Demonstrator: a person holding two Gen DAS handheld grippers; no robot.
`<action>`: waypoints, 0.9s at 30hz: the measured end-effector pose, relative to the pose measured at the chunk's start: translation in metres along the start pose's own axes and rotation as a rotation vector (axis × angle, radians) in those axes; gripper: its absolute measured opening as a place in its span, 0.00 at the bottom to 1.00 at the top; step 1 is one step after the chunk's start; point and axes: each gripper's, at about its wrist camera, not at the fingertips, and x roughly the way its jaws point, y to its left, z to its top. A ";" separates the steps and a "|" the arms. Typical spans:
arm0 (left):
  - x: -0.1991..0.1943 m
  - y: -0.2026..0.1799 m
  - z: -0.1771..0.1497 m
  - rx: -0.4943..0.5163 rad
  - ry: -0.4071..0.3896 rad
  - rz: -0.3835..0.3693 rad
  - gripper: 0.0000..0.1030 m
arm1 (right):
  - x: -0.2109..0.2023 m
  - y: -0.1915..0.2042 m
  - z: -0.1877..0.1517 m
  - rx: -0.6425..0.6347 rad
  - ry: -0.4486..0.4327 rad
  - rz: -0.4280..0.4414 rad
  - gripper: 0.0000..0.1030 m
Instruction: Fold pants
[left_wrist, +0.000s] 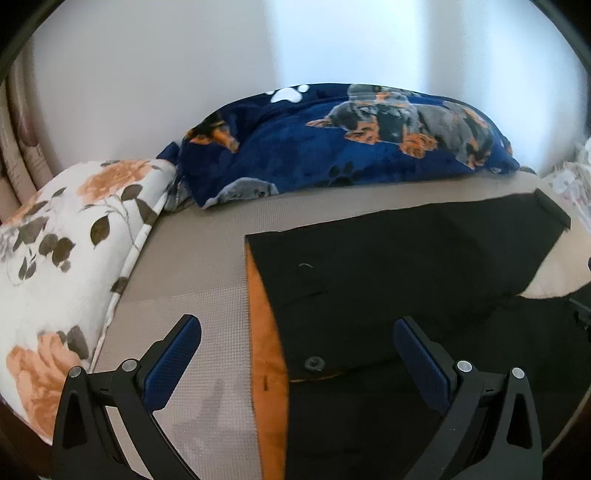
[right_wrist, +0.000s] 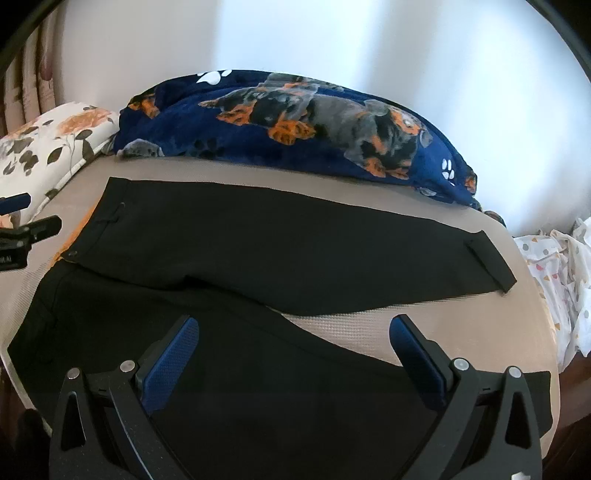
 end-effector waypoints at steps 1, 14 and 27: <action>0.002 0.003 0.001 -0.002 0.000 0.002 1.00 | 0.002 0.002 0.001 -0.003 0.002 0.000 0.99; 0.048 0.065 0.018 -0.092 0.039 -0.179 0.97 | 0.019 0.017 0.004 -0.032 0.037 0.020 0.99; 0.158 0.109 0.059 -0.189 0.238 -0.391 0.65 | 0.033 0.020 -0.006 -0.037 0.095 0.045 0.99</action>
